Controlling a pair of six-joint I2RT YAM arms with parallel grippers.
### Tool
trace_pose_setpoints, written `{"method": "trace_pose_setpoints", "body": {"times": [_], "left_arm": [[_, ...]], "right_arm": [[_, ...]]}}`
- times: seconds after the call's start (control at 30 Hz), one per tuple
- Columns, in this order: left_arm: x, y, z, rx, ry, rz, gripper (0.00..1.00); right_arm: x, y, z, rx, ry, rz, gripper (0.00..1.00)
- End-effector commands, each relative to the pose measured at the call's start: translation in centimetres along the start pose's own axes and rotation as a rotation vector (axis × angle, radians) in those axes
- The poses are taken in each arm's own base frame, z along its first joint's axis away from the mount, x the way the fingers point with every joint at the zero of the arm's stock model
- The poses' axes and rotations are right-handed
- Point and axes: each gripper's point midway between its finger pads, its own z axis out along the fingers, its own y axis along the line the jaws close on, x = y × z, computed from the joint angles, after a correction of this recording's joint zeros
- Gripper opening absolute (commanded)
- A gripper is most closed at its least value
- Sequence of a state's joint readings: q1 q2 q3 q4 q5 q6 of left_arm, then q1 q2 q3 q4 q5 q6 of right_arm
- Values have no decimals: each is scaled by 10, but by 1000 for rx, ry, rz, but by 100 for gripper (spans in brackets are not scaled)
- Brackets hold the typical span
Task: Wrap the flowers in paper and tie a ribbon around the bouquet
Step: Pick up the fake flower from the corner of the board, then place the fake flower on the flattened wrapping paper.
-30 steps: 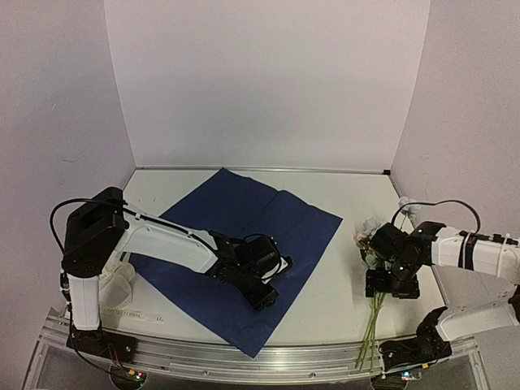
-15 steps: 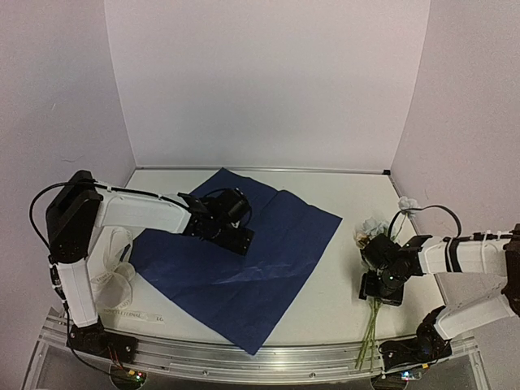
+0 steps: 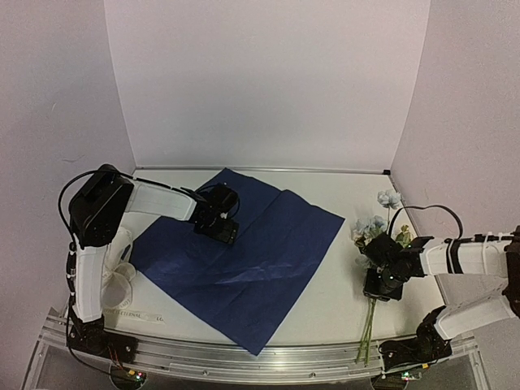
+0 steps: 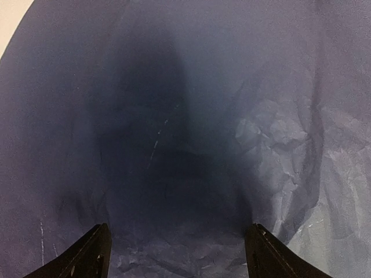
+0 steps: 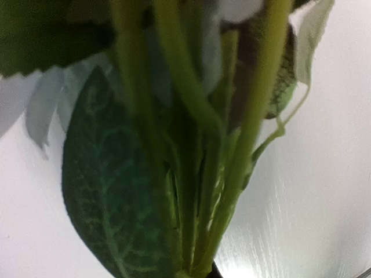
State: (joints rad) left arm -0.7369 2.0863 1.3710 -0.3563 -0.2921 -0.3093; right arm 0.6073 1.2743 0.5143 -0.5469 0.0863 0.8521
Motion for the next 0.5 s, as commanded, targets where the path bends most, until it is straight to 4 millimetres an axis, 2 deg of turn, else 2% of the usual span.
{"method": "trace_pose_setpoints", "body": {"times": [0.0,0.3,0.47], "left_arm": [[-5,-20,9,63,6,25,82],[-6,-81,18,153,9,137,81],[-4,-103,18,197,7,197,80]], "right_arm": [[10,-8,-8,2,39,-47,0],[-9,-9,-52,-41,-44,-80,0],[-21,-10,-81,-63,-104,-91,0]]}}
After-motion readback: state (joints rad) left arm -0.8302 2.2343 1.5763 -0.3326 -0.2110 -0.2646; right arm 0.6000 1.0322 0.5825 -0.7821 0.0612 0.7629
